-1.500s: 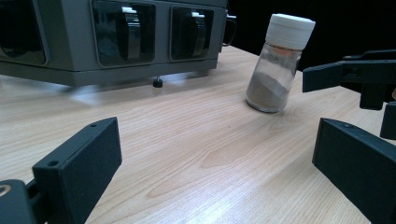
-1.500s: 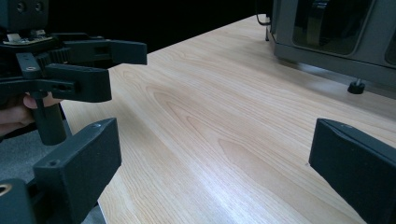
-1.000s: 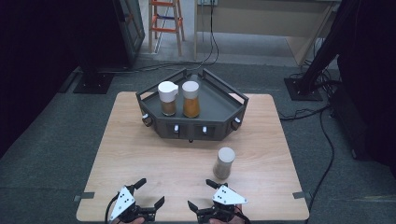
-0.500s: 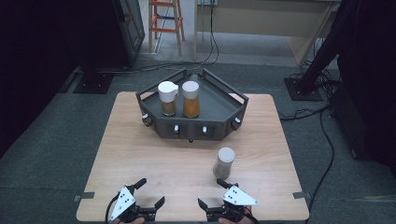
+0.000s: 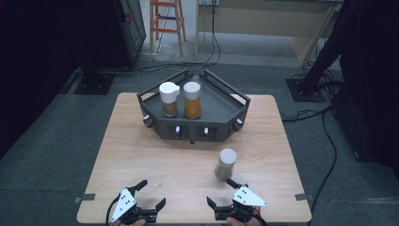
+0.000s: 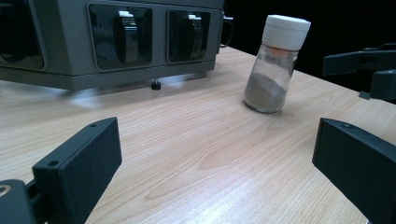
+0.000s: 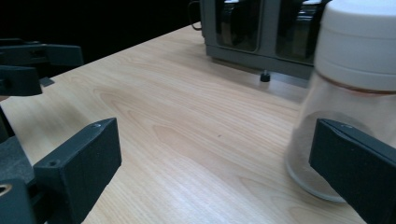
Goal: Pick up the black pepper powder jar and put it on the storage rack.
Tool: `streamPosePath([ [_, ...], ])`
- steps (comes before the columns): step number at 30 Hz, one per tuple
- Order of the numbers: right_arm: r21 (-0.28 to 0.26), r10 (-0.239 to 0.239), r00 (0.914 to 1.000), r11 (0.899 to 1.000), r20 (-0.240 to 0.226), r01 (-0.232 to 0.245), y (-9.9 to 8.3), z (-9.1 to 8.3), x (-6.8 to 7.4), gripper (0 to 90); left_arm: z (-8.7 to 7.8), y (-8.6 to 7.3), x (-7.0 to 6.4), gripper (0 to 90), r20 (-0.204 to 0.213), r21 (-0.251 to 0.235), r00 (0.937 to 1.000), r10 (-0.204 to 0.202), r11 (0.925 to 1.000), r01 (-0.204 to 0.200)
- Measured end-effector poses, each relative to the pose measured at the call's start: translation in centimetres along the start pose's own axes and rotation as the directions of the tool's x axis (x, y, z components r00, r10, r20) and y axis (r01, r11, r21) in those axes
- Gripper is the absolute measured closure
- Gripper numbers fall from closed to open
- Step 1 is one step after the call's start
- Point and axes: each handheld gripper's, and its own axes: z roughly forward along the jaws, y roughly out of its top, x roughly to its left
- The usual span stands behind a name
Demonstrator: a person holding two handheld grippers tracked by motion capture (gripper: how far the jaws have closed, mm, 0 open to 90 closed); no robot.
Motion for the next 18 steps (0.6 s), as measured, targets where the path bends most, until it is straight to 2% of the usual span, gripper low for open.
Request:
streamPosePath([
  [18,0.000,0.017,0.9968,1.000,0.078,-0.017,0.13,-0.26,-0.81,2.1,0.01,-0.02,-0.02,1.2,0.002,0.001,1.0000,0.001,1.0000,-0.001],
])
